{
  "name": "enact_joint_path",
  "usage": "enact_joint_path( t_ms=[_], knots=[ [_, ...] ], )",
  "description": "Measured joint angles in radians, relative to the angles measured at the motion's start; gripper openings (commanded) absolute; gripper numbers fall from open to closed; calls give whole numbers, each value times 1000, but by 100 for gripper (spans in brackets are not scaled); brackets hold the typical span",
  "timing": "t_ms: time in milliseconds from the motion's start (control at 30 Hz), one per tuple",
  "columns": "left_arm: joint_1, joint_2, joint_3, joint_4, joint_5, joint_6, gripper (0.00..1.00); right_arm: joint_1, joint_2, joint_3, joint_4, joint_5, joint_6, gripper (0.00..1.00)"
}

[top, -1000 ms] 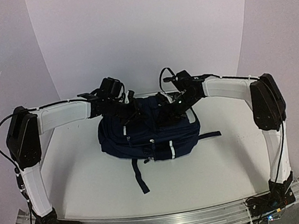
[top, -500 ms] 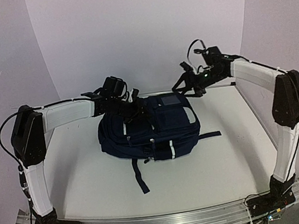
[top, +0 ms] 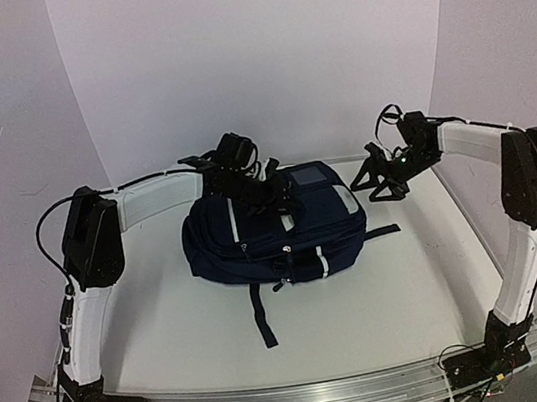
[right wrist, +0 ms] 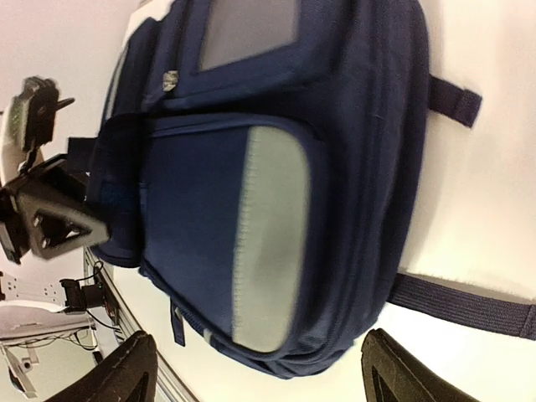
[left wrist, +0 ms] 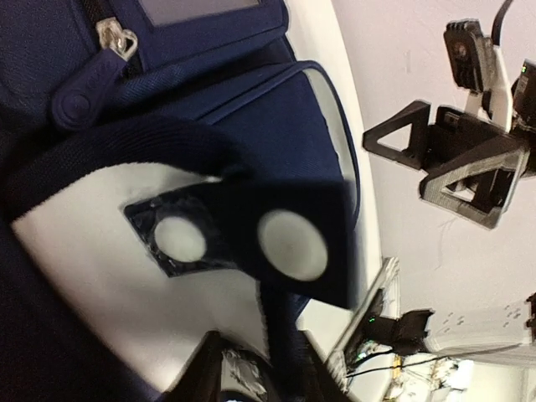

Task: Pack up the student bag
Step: Place the personal item in the student bag.

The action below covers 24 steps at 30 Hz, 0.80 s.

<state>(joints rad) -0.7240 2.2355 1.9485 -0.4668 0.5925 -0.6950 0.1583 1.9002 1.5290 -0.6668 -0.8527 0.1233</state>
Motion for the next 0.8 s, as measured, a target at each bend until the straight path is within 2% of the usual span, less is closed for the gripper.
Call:
enact_joint_path(
  t_ms=[67, 133, 333, 700, 800],
  knots=[
    [-9, 27, 22, -3, 11, 7, 52, -8, 25, -11, -2, -6, 0, 86],
    [-15, 37, 23, -4, 17, 9, 59, -14, 52, -26, -5, -11, 0, 87],
    [-20, 39, 36, 14, 33, 10, 61, -15, 112, -35, -15, -49, 10, 87],
    [-31, 153, 216, -39, 36, 17, 62, -15, 113, -35, -15, -73, 25, 88],
    [-35, 160, 231, -56, 31, 24, 67, -15, 113, -35, -15, -74, 31, 89]
  ],
)
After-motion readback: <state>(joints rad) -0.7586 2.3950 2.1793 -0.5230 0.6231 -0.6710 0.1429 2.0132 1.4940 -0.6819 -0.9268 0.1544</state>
